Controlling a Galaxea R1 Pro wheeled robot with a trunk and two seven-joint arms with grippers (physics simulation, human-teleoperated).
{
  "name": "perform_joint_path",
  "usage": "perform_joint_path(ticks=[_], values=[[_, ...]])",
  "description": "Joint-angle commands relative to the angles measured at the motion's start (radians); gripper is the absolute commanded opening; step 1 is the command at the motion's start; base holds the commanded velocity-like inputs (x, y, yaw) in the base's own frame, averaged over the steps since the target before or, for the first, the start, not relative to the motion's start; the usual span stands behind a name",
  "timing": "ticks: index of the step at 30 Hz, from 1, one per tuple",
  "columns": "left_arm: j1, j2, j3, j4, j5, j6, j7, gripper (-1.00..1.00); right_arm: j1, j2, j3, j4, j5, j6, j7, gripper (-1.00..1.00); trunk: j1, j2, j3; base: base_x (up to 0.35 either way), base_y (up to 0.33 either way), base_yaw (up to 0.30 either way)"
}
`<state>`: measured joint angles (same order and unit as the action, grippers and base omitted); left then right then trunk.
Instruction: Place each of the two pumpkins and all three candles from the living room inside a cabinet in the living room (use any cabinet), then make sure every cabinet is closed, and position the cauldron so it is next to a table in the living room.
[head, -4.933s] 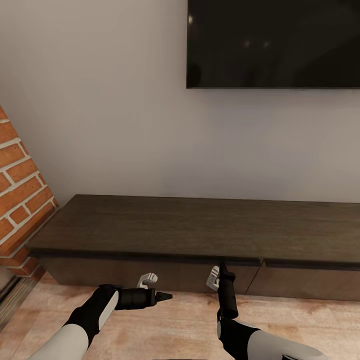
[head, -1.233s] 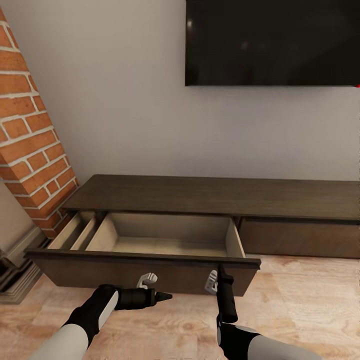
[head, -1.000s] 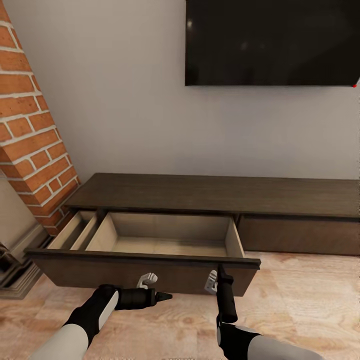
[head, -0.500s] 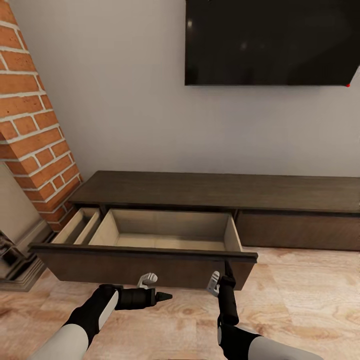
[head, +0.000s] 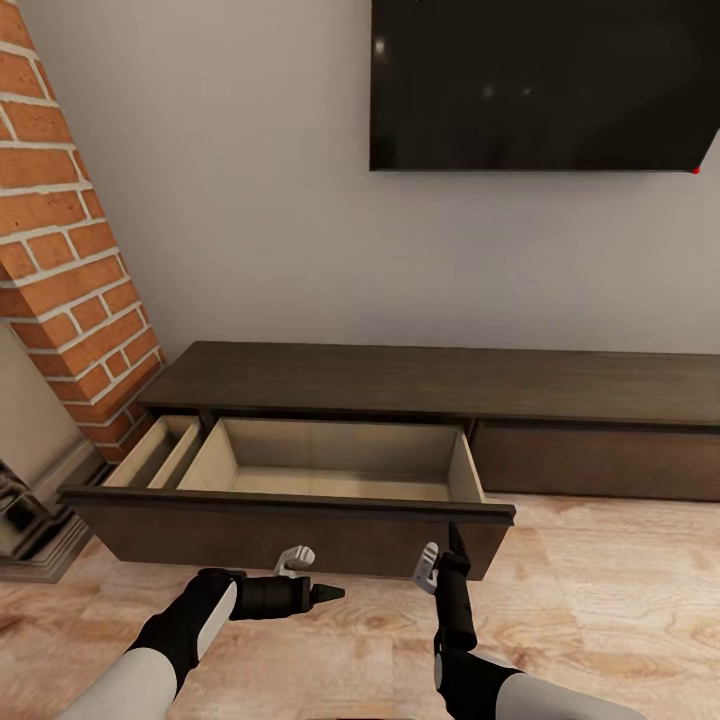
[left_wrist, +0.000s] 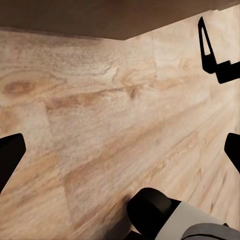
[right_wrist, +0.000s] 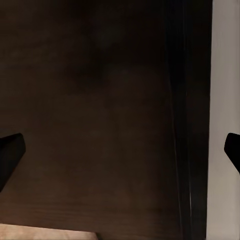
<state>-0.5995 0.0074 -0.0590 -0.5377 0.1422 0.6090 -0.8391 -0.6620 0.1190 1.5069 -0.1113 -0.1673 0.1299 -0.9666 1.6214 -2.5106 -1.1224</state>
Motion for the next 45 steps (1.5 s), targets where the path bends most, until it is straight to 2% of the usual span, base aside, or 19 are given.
perform_joint_path(ticks=[1,15,23,41,43,45], values=[[0.000,0.001,-0.004,-0.001,0.010,0.009,0.002,1.00,-0.001,0.000,0.009,-0.002,-0.008,0.010,-0.003,1.00,0.000,0.000,-0.001,0.000,0.000,0.000],[0.000,0.002,-0.004,-0.001,0.010,0.006,0.002,1.00,0.001,0.001,0.009,-0.003,-0.009,-0.012,0.077,1.00,0.000,0.000,-0.001,0.000,0.000,0.000],[0.000,0.002,-0.004,-0.001,0.009,0.006,0.002,1.00,0.007,-0.001,0.008,-0.002,-0.012,-0.040,0.086,1.00,0.000,0.000,-0.001,0.000,0.000,0.000],[0.000,0.002,-0.004,-0.001,0.010,0.005,0.000,1.00,0.016,-0.002,0.007,-0.002,-0.025,-0.044,0.088,1.00,0.000,0.000,-0.001,0.000,0.000,0.000],[0.000,0.002,-0.004,-0.001,0.009,0.005,0.000,1.00,0.018,-0.002,0.007,-0.002,-0.029,-0.044,0.088,1.00,0.000,0.000,-0.001,0.000,0.000,0.000],[0.000,0.002,-0.004,-0.001,0.009,0.004,0.001,1.00,0.021,-0.002,0.007,-0.002,-0.050,-0.044,0.087,1.00,0.000,0.000,-0.001,0.000,0.000,0.000]])
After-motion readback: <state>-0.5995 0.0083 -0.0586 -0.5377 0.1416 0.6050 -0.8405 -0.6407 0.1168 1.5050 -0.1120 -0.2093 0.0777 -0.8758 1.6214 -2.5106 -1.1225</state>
